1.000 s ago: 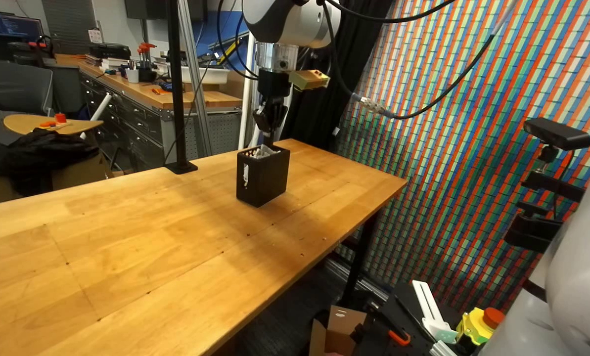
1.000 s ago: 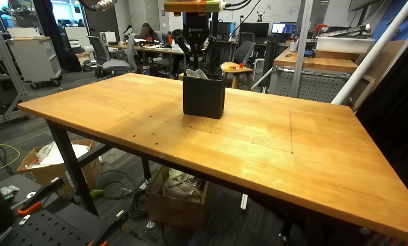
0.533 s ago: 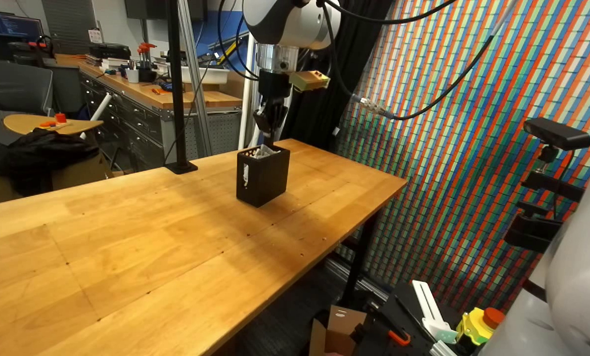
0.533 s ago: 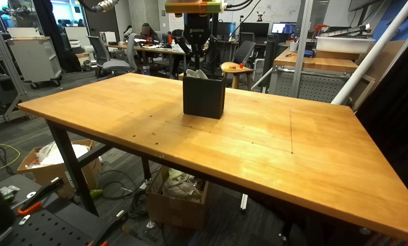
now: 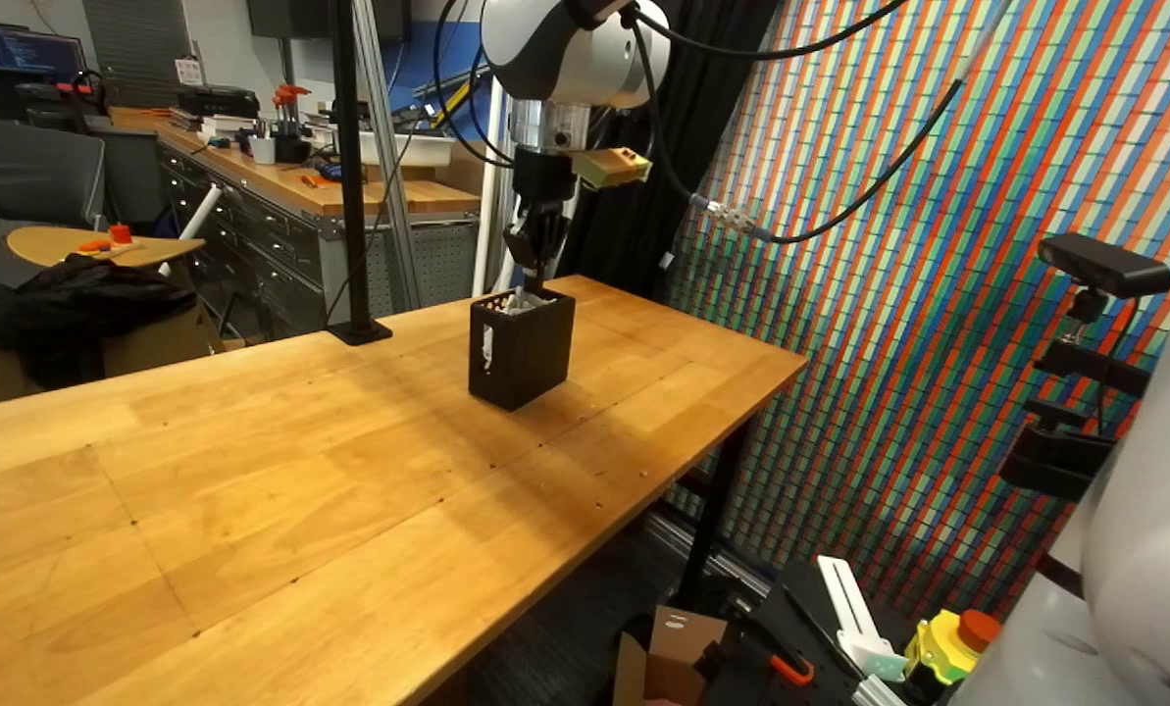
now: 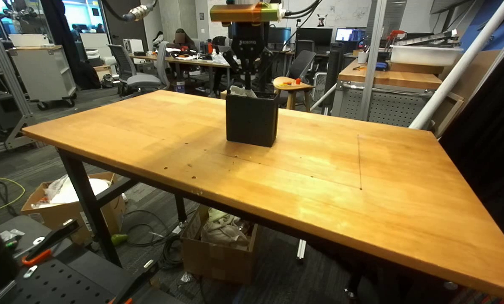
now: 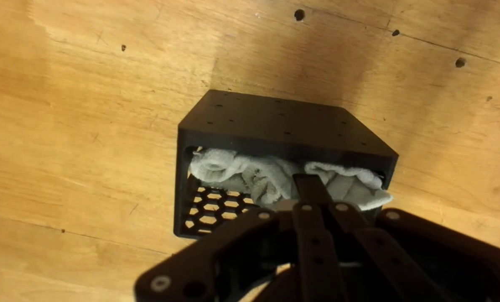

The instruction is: Put the towel in the box

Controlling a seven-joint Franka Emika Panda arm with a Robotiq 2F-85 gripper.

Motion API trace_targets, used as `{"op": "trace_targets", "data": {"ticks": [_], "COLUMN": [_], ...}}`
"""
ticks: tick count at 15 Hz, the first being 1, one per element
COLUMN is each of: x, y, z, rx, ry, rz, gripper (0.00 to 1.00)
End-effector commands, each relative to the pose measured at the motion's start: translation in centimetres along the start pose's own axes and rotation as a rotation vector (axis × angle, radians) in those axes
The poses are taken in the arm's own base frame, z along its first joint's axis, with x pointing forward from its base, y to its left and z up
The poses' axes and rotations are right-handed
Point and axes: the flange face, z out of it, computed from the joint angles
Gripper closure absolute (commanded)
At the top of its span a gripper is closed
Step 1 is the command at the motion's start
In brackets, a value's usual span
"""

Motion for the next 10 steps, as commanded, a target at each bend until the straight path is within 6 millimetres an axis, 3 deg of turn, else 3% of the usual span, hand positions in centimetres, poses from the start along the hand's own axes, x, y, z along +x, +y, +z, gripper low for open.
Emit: {"op": "trace_targets", "data": {"ticks": [1, 10], "x": [1.2, 2.0], "y": [1.1, 2.5], "z": [0.2, 4.1], "rx": [0.000, 0.060], "ry": [0.014, -0.024], "rz": [-0.016, 0.010], "gripper": [1.00, 1.00]}}
